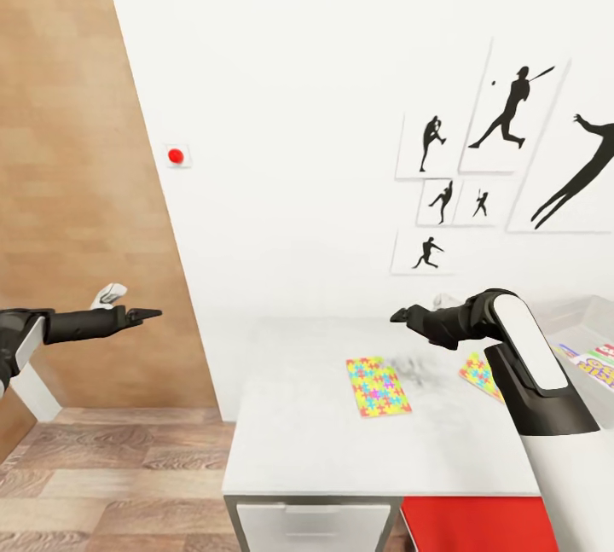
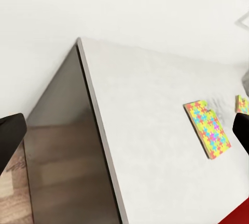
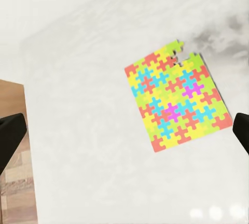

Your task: Put all the toys in the child's room - the three board games (two on the bed and one on the table), the two jigsaw puzzles on the table, and the tennis ball on the table - inside the toy box on the table in the child's room.

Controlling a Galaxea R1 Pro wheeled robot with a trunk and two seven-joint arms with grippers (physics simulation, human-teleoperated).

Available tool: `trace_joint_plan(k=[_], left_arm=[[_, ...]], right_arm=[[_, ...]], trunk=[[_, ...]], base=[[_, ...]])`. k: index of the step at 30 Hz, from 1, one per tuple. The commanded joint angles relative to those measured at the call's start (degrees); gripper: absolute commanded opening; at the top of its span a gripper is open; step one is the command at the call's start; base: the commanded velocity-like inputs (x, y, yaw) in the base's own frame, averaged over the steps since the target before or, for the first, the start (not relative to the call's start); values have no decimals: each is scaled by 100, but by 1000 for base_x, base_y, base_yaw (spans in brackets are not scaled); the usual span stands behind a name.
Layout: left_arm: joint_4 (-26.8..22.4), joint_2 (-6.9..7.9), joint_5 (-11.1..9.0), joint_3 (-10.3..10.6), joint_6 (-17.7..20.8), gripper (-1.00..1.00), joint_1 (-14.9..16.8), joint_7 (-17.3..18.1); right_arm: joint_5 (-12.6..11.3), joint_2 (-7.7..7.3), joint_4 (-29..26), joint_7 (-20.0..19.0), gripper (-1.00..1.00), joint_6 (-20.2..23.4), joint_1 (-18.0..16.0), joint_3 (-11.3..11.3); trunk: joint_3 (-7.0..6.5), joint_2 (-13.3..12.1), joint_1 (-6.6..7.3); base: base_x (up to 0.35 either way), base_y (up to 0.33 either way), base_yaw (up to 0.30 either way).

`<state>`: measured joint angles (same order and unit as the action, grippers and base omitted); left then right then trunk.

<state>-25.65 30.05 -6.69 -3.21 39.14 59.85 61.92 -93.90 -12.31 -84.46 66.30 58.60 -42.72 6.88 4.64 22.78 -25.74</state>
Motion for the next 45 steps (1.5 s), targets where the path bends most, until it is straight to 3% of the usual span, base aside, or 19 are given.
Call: trace_joint_plan(k=[1,16,20,23,29,37,45], left_arm=[[3,3,-19,-4,41,100,5,9],[7,15,-17,-4,33,100,-40,4],[7,18,-18,-10,32,100,-72,4],[7,24,-18,-16,32,100,-97,4],[7,24,-18,-7,-84,100,-133,-1],[9,12,-25,-4,-194,100,-158,10],[6,-2,-45,-10,-177,100,-166,22]], right_arm=[[-46,-5,-3,59,100,37,-8,6],[-34,-7,21,68,100,-102,-8,-1],[3,3,316,86,100,-138,-17,13],[327,48,917,203,100,-146,-72,36],[1451,538,1729,299,100,-137,-300,14],[1755,870,2309,272,100,-267,-598,-4],[1785,947,2371,270,100,-287,-751,5]], trunk=[[13,14,-5],[13,14,-5],[13,14,-5],[13,14,-5],[13,14,-5],[13,14,-5],[13,14,-5]], base=[[55,1,0],[7,0,0],[0,0,0],[0,0,0],[0,0,0],[0,0,0],[0,0,0]])
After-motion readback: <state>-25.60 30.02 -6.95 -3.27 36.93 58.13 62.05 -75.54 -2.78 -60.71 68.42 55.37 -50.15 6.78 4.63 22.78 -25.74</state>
